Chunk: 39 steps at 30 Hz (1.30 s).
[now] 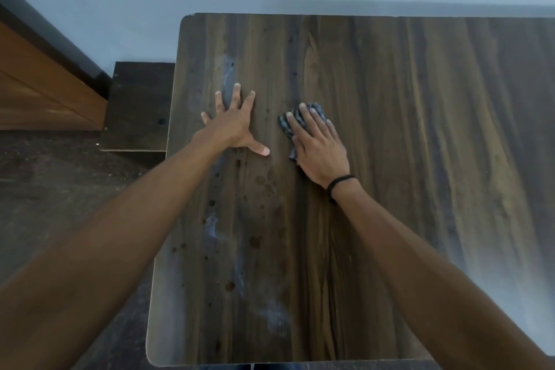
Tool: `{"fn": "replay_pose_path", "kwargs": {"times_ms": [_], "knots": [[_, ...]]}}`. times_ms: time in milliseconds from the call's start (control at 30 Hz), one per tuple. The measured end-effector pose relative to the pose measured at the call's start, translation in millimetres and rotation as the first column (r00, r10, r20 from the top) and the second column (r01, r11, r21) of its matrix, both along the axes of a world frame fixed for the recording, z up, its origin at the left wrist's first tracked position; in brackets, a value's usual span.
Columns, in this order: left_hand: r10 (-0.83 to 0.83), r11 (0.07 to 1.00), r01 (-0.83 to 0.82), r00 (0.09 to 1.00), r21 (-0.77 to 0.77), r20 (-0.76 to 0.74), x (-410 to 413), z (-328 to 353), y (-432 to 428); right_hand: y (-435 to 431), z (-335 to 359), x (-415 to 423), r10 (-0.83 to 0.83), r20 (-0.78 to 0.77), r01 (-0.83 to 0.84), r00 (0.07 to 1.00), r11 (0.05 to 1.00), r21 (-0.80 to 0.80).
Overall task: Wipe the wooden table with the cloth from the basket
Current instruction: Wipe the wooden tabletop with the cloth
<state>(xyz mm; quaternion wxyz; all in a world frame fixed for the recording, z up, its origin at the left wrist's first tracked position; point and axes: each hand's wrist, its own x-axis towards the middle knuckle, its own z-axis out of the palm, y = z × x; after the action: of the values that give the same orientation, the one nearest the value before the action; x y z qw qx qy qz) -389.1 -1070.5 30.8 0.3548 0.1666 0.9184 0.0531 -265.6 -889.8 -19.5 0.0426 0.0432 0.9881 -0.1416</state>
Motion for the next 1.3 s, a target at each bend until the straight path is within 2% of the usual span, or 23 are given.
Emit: {"fn": "replay_pose_path", "kwargs": {"times_ms": [133,233,267,400,433,500,533,567,667,700,767,800,833,933,967,1067,1100,1200,1233,1300], "knots": [[-0.010,1.000,0.010,0.999,0.005,-0.050,-26,9,2,11,2,-28,-0.274,-0.017,0.273,0.962,0.962,-0.027],[-0.005,1.000,0.004,0.999,-0.020,-0.049,-46,13,8,6,-1,-23,-0.017,-0.009,0.017,1.000,1.000,-0.006],[-0.010,0.999,0.008,0.999,-0.031,-0.043,-51,12,7,13,1,-25,0.011,-0.012,-0.011,1.000,1.000,-0.012],[-0.036,0.998,0.036,0.999,-0.048,-0.003,-62,5,3,18,0,-56,-0.301,-0.030,0.299,0.953,0.953,-0.041],[-0.035,0.998,0.035,0.999,-0.051,0.003,-63,5,5,9,-1,-58,-0.238,-0.033,0.237,0.971,0.971,-0.018],[-0.032,0.997,0.032,0.999,-0.073,0.004,-63,5,9,9,-6,-53,0.027,-0.048,-0.026,0.999,1.000,0.018],[-0.033,0.996,0.033,0.999,-0.082,-0.001,-64,5,10,19,-5,-57,0.084,-0.061,-0.083,0.995,0.996,0.013],[-0.034,0.996,0.034,0.999,-0.083,-0.001,-65,5,9,30,-5,-66,0.044,-0.076,-0.042,0.996,0.999,0.015],[-0.036,0.995,0.037,0.999,-0.095,0.011,-70,4,11,31,1,-98,-0.281,-0.006,0.280,0.960,0.959,-0.048],[-0.036,0.993,0.038,0.999,-0.116,0.020,-72,5,14,20,2,-102,-0.233,-0.006,0.233,0.972,0.972,-0.030],[-0.048,0.983,0.054,0.998,-0.178,0.033,-74,7,23,14,-1,-100,0.063,-0.019,-0.062,0.998,0.998,0.006],[-0.056,0.978,0.061,0.998,-0.198,0.028,-76,9,26,22,-1,-101,0.150,-0.029,-0.150,0.988,0.989,0.010],[-0.061,0.977,0.063,0.998,-0.201,0.019,-80,10,27,32,-1,-108,0.120,-0.045,-0.119,0.992,0.993,0.026],[-0.078,0.988,0.075,0.997,-0.132,-0.019,-95,14,31,40,2,-133,-0.287,-0.026,0.286,0.958,0.958,-0.026],[-0.080,0.990,0.077,0.996,-0.117,-0.025,-101,14,33,31,2,-138,-0.294,-0.017,0.294,0.956,0.956,-0.016],[-0.066,0.991,0.065,0.998,-0.117,-0.008,-114,8,36,27,0,-139,-0.042,-0.028,0.043,0.999,0.999,0.006],[-0.063,0.990,0.063,0.998,-0.125,0.000,-118,6,36,33,0,-145,-0.059,-0.032,0.059,0.998,0.998,-0.003],[-0.068,0.990,0.071,0.997,-0.123,0.027,-119,4,35,35,0,-161,-0.299,-0.019,0.298,0.954,0.954,-0.041],[-0.070,0.990,0.074,0.997,-0.120,0.029,-118,4,35,28,0,-164,-0.275,-0.004,0.275,0.961,0.961,-0.038],[-0.073,0.990,0.076,0.997,-0.117,0.029,-116,4,34,23,-2,-161,-0.035,0.009,0.035,0.999,0.999,-0.009]]}}
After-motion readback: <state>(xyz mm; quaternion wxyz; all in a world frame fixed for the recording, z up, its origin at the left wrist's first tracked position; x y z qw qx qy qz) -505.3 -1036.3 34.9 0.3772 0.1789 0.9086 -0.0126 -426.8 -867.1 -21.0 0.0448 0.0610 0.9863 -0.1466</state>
